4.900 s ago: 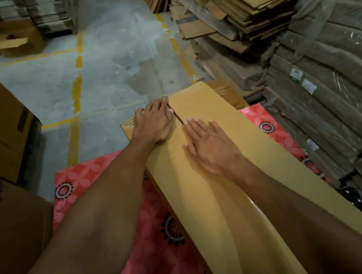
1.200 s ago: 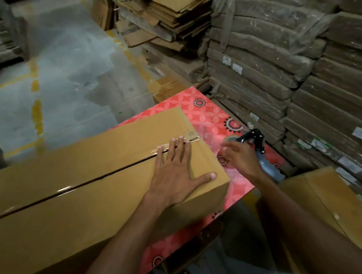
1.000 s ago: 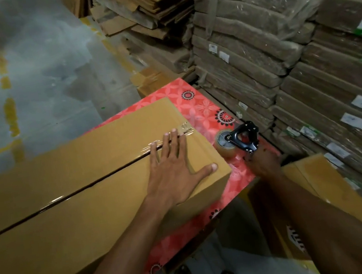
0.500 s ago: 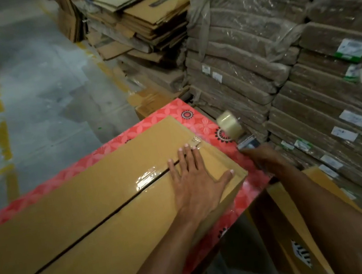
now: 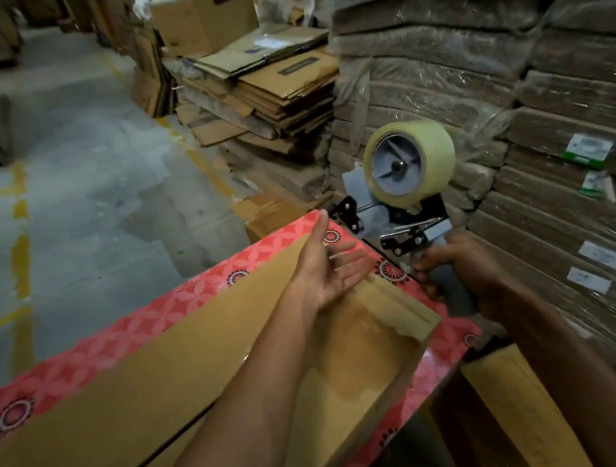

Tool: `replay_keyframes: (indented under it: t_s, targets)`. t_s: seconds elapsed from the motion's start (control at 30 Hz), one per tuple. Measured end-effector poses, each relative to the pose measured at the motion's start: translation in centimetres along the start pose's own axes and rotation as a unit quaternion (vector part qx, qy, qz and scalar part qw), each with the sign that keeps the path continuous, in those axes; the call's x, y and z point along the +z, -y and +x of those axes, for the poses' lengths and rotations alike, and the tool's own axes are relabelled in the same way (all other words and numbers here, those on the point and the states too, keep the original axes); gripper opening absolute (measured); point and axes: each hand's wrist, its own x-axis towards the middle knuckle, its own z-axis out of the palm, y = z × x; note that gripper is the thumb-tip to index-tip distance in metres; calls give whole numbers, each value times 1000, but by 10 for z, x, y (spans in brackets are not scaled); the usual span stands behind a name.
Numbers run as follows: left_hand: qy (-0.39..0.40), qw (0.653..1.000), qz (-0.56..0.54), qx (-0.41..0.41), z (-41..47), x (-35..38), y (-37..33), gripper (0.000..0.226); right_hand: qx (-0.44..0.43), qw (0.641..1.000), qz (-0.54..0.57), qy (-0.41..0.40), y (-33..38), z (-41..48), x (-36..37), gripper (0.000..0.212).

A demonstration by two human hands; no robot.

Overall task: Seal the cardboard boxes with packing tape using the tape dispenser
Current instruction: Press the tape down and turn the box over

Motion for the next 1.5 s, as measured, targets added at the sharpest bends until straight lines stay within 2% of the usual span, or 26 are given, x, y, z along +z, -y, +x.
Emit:
replay_keyframes:
  t_s: [0.07,0.17,0.2,0.4,0.5,0.53,0.63,0.67,0.77,0.87,0.93,1.03,1.13,1.23,1.4,1.5]
  targets:
    - [17,999,-19,-48,0,-9,-8,56,-18,999,-11,35,-1,-1,7,11]
    - [28,998,-36,-36,-7,-19,-9,18,-34,996,-26,79,-2,1,11,15]
    - [25,998,-47,-28,-7,-24,-8,13,-35,995,-26,87,-4,2,11,16]
    - [27,991,-118,-51,-2,-40,-10,24,-37,992,-20,116,-8,13,12,20]
    - [33,990,-127,-42,5,-38,-13,50,-45,992,-13,122,-6,17,9,15]
    - [28,992,-116,-39,6,-35,-15,49,-48,992,-16,119,-6,19,7,14]
    - [-8,998,-58,-26,9,-23,-17,11,-63,991,-26,114,-6,26,0,16]
    - [-20,999,-39,-21,10,-20,-18,7,-68,991,-35,110,-6,28,-2,16]
    - [-54,997,59,26,20,-15,-28,19,-73,991,-39,103,-8,31,-6,12]
    - [-97,979,167,61,32,-11,-43,29,-71,993,-31,88,-15,32,-3,7]
    - [-120,966,216,76,42,-17,-56,28,-76,993,-39,78,-22,30,-2,8]
    - [-131,958,241,79,58,-37,-82,22,-76,995,-13,66,-35,22,-9,27]
    - [-149,936,305,92,79,-54,-98,13,-52,997,5,48,-49,20,-10,18]
    - [-160,905,377,118,102,-57,-90,14,-32,999,-34,25,-63,27,-3,21]
    - [-197,892,369,172,125,-65,-75,17,-34,998,-58,15,-66,43,4,21]
    - [-187,887,386,171,131,-67,-70,18,-27,998,-51,7,-66,48,6,22]
